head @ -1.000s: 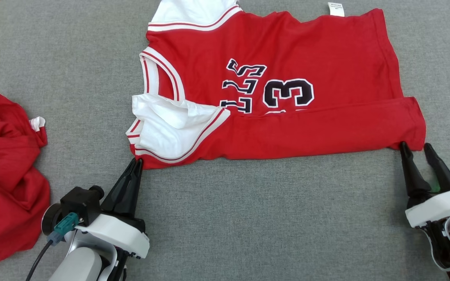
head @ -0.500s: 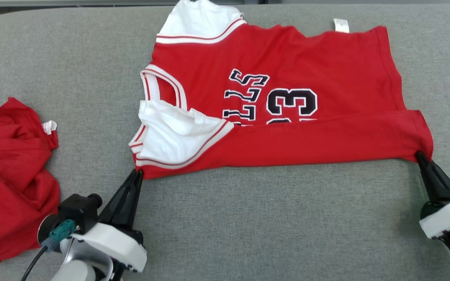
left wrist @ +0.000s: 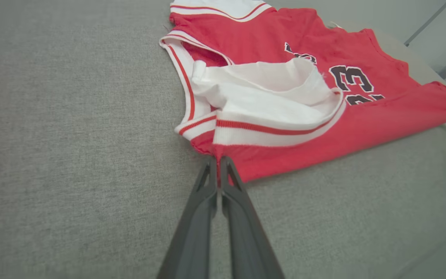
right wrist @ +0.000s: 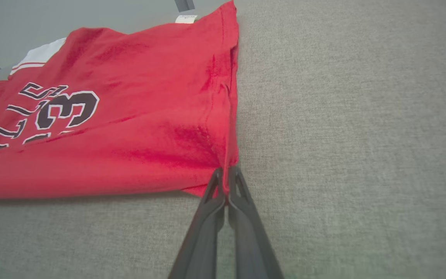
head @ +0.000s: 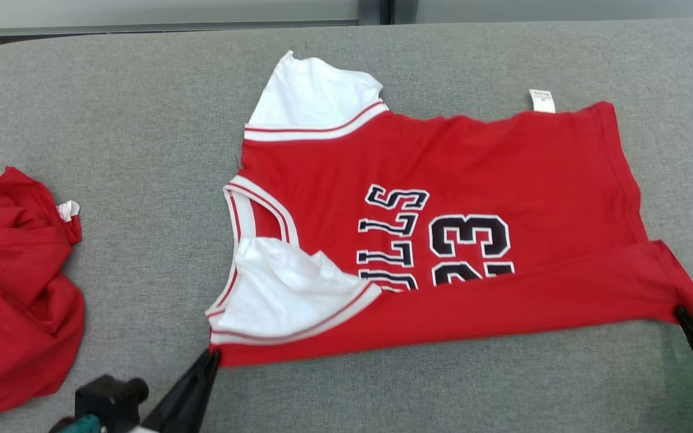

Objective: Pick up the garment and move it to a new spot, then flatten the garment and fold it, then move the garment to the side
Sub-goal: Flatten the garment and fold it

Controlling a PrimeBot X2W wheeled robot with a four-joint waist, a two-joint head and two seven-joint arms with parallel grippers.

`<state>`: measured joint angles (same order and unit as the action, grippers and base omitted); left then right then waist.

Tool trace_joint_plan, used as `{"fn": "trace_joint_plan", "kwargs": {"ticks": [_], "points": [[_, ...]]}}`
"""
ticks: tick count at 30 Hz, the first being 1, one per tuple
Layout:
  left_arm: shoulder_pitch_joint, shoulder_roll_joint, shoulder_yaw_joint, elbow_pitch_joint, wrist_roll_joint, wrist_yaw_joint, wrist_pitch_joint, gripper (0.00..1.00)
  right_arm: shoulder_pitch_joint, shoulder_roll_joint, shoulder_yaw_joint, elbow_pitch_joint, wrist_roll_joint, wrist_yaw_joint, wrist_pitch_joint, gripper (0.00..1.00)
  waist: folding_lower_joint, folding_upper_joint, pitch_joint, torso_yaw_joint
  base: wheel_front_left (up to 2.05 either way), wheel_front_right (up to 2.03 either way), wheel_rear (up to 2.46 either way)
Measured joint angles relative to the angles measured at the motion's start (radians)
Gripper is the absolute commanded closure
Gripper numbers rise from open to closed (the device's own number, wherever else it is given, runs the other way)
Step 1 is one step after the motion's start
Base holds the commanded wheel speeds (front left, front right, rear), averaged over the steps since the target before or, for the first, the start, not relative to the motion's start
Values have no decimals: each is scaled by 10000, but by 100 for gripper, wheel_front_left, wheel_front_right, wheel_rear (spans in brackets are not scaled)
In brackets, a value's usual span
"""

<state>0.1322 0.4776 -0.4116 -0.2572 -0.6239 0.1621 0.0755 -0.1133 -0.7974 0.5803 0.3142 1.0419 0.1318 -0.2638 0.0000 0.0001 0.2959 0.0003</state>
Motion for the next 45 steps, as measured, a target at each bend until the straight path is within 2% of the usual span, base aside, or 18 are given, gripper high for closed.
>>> {"fn": "trace_joint_plan", "kwargs": {"ticks": [4, 8, 10, 11, 12, 14, 18, 21, 25, 29, 35, 40, 45], "points": [[665, 100, -65, -518, -109, 301, 253, 100, 706, -244, -221, -316, 180, 2, 0, 100, 0, 0, 18, -6, 0, 0, 0], [956, 92, -98, -594, -182, 412, 276, 100, 1151, -192, -240, -449, 341, 2, 0, 100, 0, 0, -17, -15, 0, 0, 0], [952, 92, -142, -477, -144, 412, 249, 100, 1198, -130, -238, -397, 487, 2, 0, 0, 0, 0, -55, -5, 0, 0, 0], [943, 90, -163, -391, -88, 414, 205, 86, 1224, -121, -234, -384, 493, 2, 0, 0, 0, 0, -71, 4, 0, 0, 0], [925, 79, -178, -313, -77, 416, 205, 86, 1253, -127, -257, -380, 508, 0, 0, 0, 0, 0, -81, 15, 0, 0, 0], [888, 17, -138, -163, -46, 560, 190, 0, 1417, -219, -385, -447, 658, -2, 0, 0, 0, 0, -98, 51, 0, 0, 0], [899, -13, -35, -8, -12, 763, 113, 0, 1917, -585, -1193, -780, 828, 0, 0, 0, 0, 0, -136, 102, 0, 0, 0], [1125, 59, 313, -213, -242, 895, 65, 0, 2192, -579, -2128, -1097, 566, -4, 0, 0, 0, 0, -214, 96, 0, 0, 0], [1229, 405, 1058, -991, -527, 1043, 2, 0, 2221, 4, -2966, -1741, -339, -4, 0, 0, 0, 0, -288, 61, 0, 0, 0], [-110, 779, 1340, -1302, -435, 999, 447, 0, 1802, 773, -3037, -2326, -1390, -4, 0, 0, 0, 0, -234, 9, 0, 0, 0], [-3624, 972, 1012, -359, -619, 173, 2010, 0, 430, 1101, -2374, -2606, -2115, -8, 0, 0, 0, 0, 358, -234, 0, 0, 0], [-6924, 953, 740, 1498, -936, -527, 3578, 0, -980, 1498, -1739, -2577, -2274, -10, 0, 0, 0, -1, 1091, -613, 0, 0, 0], [-9788, 840, 309, 3367, -777, -1047, 4792, 0, -2006, 2115, -1582, -2420, -2334, -10, 0, 0, 0, 0, 1911, -1162, 0, 0, 0]]}}
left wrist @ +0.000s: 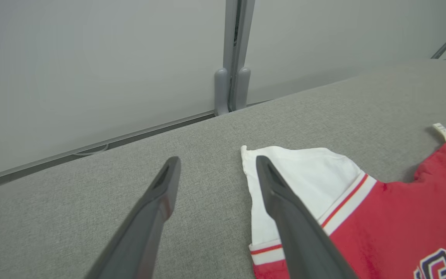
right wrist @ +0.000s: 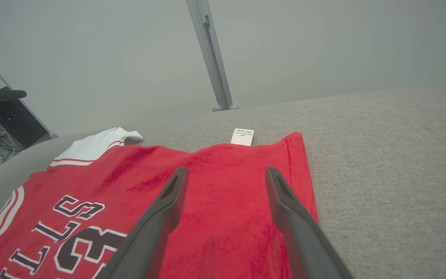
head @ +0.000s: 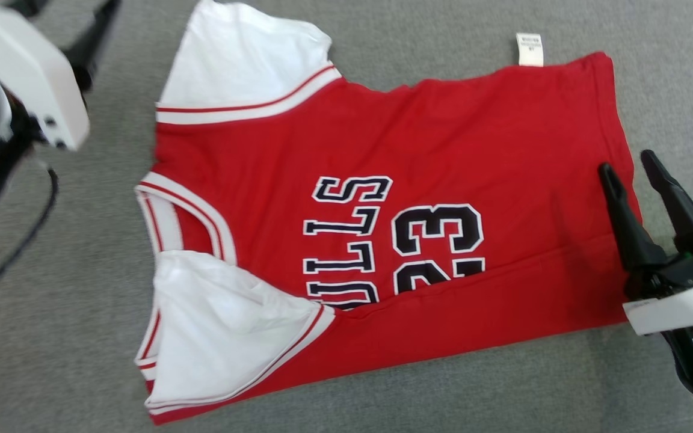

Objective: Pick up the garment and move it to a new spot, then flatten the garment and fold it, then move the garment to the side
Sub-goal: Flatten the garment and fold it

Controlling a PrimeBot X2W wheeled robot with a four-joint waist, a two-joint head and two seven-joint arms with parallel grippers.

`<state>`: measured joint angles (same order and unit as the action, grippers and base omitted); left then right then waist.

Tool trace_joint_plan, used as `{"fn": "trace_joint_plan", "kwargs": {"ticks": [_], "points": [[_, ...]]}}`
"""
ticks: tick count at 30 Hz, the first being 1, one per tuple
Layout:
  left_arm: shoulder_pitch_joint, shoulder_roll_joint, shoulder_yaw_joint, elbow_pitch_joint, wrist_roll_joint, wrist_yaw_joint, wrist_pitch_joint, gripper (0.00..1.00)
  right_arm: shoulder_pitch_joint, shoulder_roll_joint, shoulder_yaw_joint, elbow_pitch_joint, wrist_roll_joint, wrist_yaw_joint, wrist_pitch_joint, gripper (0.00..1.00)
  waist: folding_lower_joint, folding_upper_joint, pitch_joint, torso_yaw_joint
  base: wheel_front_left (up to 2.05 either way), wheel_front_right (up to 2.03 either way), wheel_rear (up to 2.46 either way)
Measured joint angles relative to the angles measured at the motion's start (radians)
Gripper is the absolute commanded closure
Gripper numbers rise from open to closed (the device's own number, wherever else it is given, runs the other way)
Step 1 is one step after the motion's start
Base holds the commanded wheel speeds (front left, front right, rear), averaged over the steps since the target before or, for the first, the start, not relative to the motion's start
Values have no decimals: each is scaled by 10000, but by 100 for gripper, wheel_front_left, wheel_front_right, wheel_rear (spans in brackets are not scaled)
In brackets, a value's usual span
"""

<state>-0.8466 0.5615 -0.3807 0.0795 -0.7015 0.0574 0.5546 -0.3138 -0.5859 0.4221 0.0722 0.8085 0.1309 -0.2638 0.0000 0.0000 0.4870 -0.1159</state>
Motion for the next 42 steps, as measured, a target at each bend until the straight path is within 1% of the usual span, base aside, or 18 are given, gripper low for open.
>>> {"fn": "trace_joint_plan", "kwargs": {"ticks": [2, 4, 6, 9, 16, 22, 23, 24, 25, 26, 27, 28, 29, 30, 31, 37, 40, 42], "points": [[-877, -2, -247, 736, 178, -178, 487, 0, -242, 224, 115, 50, -31, 0, 0, 0, 0, 0, 327, -241, 0, 0, 0], [-1502, 13, -593, 1440, 353, -387, 1110, 0, -444, 430, 188, 115, -84, 0, 0, 0, 0, 0, 612, -524, 0, 0, 0], [-2015, -6, -867, 1983, 464, -502, 1666, 0, -577, 652, 236, 153, -88, 0, 0, 0, 0, 0, 869, -819, 0, 0, 0], [-2714, 75, -1093, 2585, 740, -639, 2117, 0, -685, 894, 376, 230, -125, 0, 0, 0, 0, 0, 1210, -1254, 0, 0, 0], [-3383, 198, -1386, 3352, 951, -882, 2598, 0, -759, 1225, 403, 453, -127, 0, 0, 0, 0, 0, 1702, -2099, 0, 0, 0], [-3561, 426, -1547, 3540, 980, -926, 3264, 0, -754, 1350, 431, 535, -115, 0, 0, 0, 0, 0, 1692, -2448, 0, 0, 0], [-3598, 481, -1561, 3551, 1011, -913, 3340, 3, -754, 1379, 439, 539, -115, 0, 0, 0, 0, 0, 1681, -2487, 0, 0, 0], [-3628, 518, -1561, 3561, 1016, -874, 3423, 17, -754, 1402, 443, 543, -115, 0, 0, 0, 0, 0, 1676, -2522, 0, 0, 0], [-3638, 539, -1565, 3567, 1016, -851, 3496, 37, -754, 1419, 447, 545, -115, 0, 0, 0, 0, 0, 1674, -2554, 0, 0, 0], [-3661, 552, -1569, 3563, 1014, -840, 3532, 55, -754, 1430, 454, 546, -115, 0, 0, 0, 0, 0, 1675, -2581, 0, 0, 0], [-3675, 552, -1563, 3557, 999, -834, 3590, 58, -753, 1450, 456, 554, -115, 0, 0, 0, 0, 0, 1675, -2606, 0, 0, 0], [-3678, 550, -1555, 3555, 940, -826, 3638, 71, -749, 1457, 458, 564, -115, 0, 0, 0, 0, 0, 1674, -2625, 0, 0, 0], [-3678, 550, -1546, 3545, 915, -805, 3695, 76, -747, 1459, 456, 579, -115, 0, 0, 0, 0, 0, 1671, -2641, 0, 0, 0], [-3678, 558, -1542, 3538, 867, -767, 3785, 95, -746, 1467, 451, 598, -115, 0, 0, 0, 0, 0, 1668, -2658, 0, 0, 0], [-3678, 587, -1544, 3530, 842, -763, 3864, 100, -745, 1478, 453, 612, -115, 0, 0, 0, 0, 0, 1665, -2675, 0, 0, 0], [-3677, 696, -1490, 3310, 757, -652, 3979, 100, -769, 1501, 441, 635, -115, 0, 0, 0, 0, 0, 1647, -2731, 0, 0, 0], [-3657, 639, -1480, 3160, 619, -754, 3871, 100, -978, 1478, 558, 746, -52, 0, 0, 0, 0, 0, 1549, -2654, 0, 0, 0], [-3631, 571, -1448, 2961, 495, -861, 3678, 100, -1327, 1308, 970, 1087, -15, 0, 0, 0, 0, 0, 1458, -2572, 0, 0, 0]]}}
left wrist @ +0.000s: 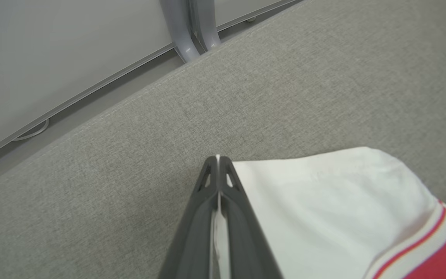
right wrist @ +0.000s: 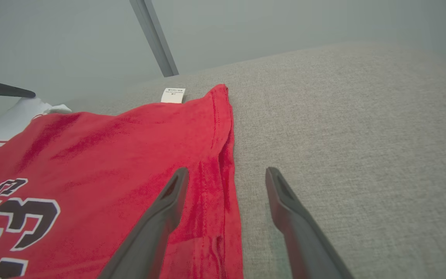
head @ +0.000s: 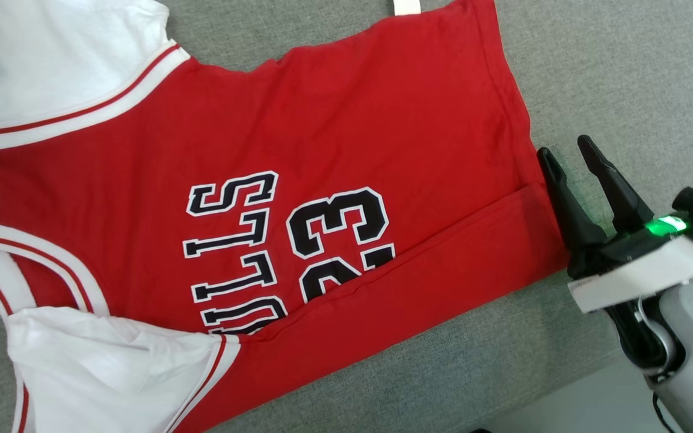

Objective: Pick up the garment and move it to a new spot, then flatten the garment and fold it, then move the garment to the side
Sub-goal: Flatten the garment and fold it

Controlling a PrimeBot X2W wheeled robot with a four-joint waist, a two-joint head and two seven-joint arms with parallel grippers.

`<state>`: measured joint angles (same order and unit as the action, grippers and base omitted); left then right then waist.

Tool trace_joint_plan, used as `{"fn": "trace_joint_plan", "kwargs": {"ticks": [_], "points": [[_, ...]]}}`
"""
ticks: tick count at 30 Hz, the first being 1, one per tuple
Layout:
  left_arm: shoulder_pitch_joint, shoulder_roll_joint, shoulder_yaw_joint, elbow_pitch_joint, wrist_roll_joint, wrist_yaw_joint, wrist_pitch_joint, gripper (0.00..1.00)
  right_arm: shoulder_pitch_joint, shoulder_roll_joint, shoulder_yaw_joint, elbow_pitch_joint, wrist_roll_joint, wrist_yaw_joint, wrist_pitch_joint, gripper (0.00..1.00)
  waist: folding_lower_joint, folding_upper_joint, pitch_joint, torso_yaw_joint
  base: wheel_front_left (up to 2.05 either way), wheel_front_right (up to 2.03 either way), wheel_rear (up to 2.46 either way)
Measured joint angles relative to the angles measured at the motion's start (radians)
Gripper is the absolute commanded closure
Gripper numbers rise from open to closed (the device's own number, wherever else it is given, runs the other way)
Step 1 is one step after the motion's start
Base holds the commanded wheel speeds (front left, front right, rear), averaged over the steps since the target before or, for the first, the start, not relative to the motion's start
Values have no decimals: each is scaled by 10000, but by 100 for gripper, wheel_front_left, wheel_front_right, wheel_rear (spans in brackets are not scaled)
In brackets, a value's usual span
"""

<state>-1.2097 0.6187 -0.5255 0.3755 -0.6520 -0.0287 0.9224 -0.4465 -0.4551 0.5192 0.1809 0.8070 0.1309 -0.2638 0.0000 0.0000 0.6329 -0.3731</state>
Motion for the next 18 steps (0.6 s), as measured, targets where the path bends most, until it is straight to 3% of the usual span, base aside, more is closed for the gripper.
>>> {"fn": "trace_joint_plan", "kwargs": {"ticks": [4, 8, 11, 14, 18], "points": [[202, 27, 15, -303, -213, -184, -42, 100, -889, -184, 458, 740, 236, 0, 656, 0, 0, 0, -183, 135, 0, 0, 0], [441, 259, 48, -815, -407, -320, 67, 100, -2672, -48, 1041, 1404, 591, 2, 2824, 0, 0, 0, -434, 341, 0, 0, 0], [658, 447, 84, -1258, -583, -318, 282, 100, -3753, 221, 1156, 2458, 479, 8, 4738, 0, 0, 0, -590, 521, 0, 0, 0], [810, 623, 92, -2019, -736, -226, 593, 100, -5148, 809, 782, 3868, -527, 8, 6027, 0, 0, 0, -685, 812, 0, 0, 0], [1040, 817, 81, -2777, -834, -123, 917, 100, -5995, 1569, 347, 5037, -1283, 10, 6702, 0, 0, 0, -690, 1038, 0, 0, 0]]}}
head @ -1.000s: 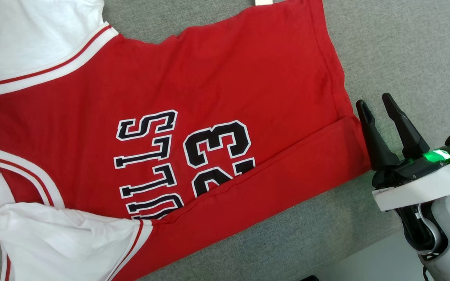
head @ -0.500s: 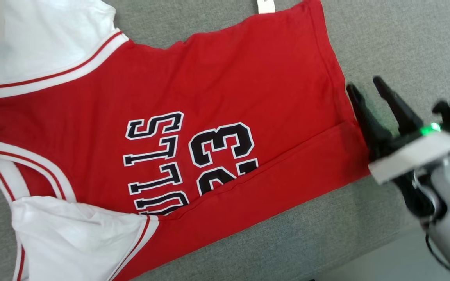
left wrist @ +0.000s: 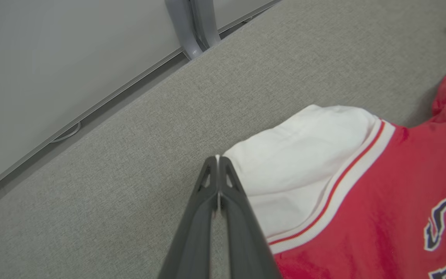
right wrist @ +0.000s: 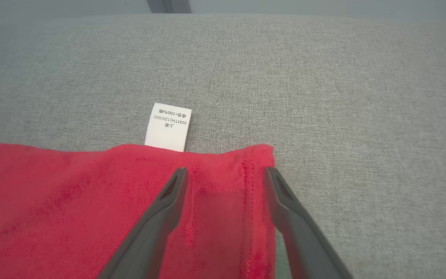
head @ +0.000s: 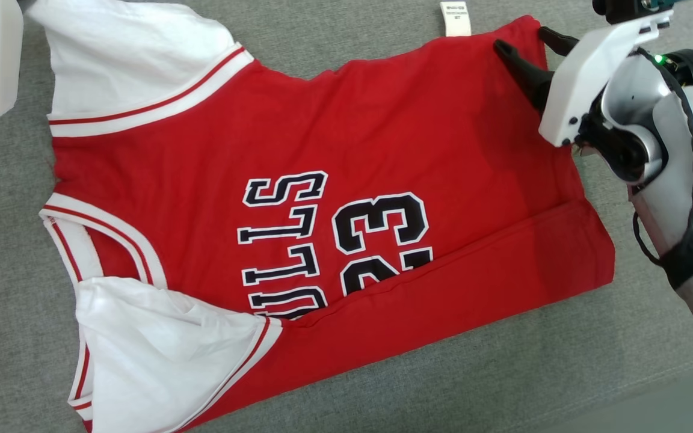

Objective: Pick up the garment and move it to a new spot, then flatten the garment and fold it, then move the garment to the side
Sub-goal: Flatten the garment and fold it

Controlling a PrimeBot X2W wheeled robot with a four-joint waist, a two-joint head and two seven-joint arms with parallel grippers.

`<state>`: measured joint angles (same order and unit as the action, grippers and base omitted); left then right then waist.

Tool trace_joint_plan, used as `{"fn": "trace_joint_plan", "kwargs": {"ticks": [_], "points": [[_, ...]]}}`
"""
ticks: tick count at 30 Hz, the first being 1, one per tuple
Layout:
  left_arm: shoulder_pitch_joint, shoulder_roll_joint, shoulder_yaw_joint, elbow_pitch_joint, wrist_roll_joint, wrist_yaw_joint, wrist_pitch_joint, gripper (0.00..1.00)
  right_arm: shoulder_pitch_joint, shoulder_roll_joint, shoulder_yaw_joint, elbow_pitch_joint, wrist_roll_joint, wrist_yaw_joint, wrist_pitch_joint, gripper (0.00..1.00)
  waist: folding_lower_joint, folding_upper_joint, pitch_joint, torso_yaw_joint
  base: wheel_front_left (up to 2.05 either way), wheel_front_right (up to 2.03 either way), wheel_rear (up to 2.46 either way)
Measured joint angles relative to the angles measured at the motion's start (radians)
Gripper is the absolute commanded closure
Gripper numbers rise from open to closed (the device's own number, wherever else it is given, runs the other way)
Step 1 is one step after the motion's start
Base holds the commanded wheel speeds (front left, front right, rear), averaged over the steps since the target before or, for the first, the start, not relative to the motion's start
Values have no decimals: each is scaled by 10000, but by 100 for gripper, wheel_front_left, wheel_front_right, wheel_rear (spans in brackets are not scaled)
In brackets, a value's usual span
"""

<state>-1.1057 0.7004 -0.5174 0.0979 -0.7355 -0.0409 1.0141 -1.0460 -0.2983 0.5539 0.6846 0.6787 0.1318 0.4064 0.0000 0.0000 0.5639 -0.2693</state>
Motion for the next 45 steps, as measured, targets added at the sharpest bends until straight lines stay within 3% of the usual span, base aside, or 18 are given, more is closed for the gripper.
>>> {"fn": "trace_joint_plan", "kwargs": {"ticks": [7, 13, 21, 22, 23, 24, 26, 30, 36, 45], "points": [[186, 190, 23, -732, -151, 159, 242, 100, -889, 696, -938, 1822, -848, 0, 585, 0, 0, 0, 72, 145, 0, 0, 0], [370, 314, 46, -903, -222, 240, 284, 100, -1835, 1248, -1112, 2650, -926, 0, 1649, 0, 0, 0, 82, 71, 0, 0, 0], [375, 159, -25, -899, -307, 222, 238, 100, -2660, 1367, -1127, 3674, -1177, 0, 2491, 0, 0, 0, 72, 226, 0, 0, 0], [375, 142, -36, -890, -307, 201, 224, 100, -2699, 1367, -1141, 3743, -1187, 0, 2474, 18, 0, 0, 87, 257, 0, 0, 0], [376, 142, -36, -878, -313, 198, 199, 100, -2714, 1365, -1133, 3829, -1248, 0, 2454, 51, 0, 0, 102, 287, 0, 0, 0], [376, 148, -35, -853, -324, 182, 178, 100, -2715, 1361, -1141, 3954, -1273, 0, 2449, 60, 0, 0, 116, 316, 0, 0, 0], [378, 157, -35, -821, -328, 144, 134, 100, -2715, 1335, -1149, 4075, -1283, 0, 2403, 100, 0, 0, 139, 367, 0, 0, 0], [378, 188, 10, -796, -328, 59, -167, 100, -2831, 1235, -1114, 4048, -1455, 0, 1776, 100, 0, 0, 152, 409, 0, 0, 0], [328, 25, 270, -809, -157, -263, -1557, 100, -2901, 1055, -1266, 3655, -1139, 0, 826, 100, 0, 0, -25, 511, 0, 0, 0], [1213, -428, 991, -1156, -1164, -274, -2922, 100, -1167, -255, -1210, 1592, 556, 0, -31, 100, 0, 0, -480, 1076, 0, 0, 0]]}}
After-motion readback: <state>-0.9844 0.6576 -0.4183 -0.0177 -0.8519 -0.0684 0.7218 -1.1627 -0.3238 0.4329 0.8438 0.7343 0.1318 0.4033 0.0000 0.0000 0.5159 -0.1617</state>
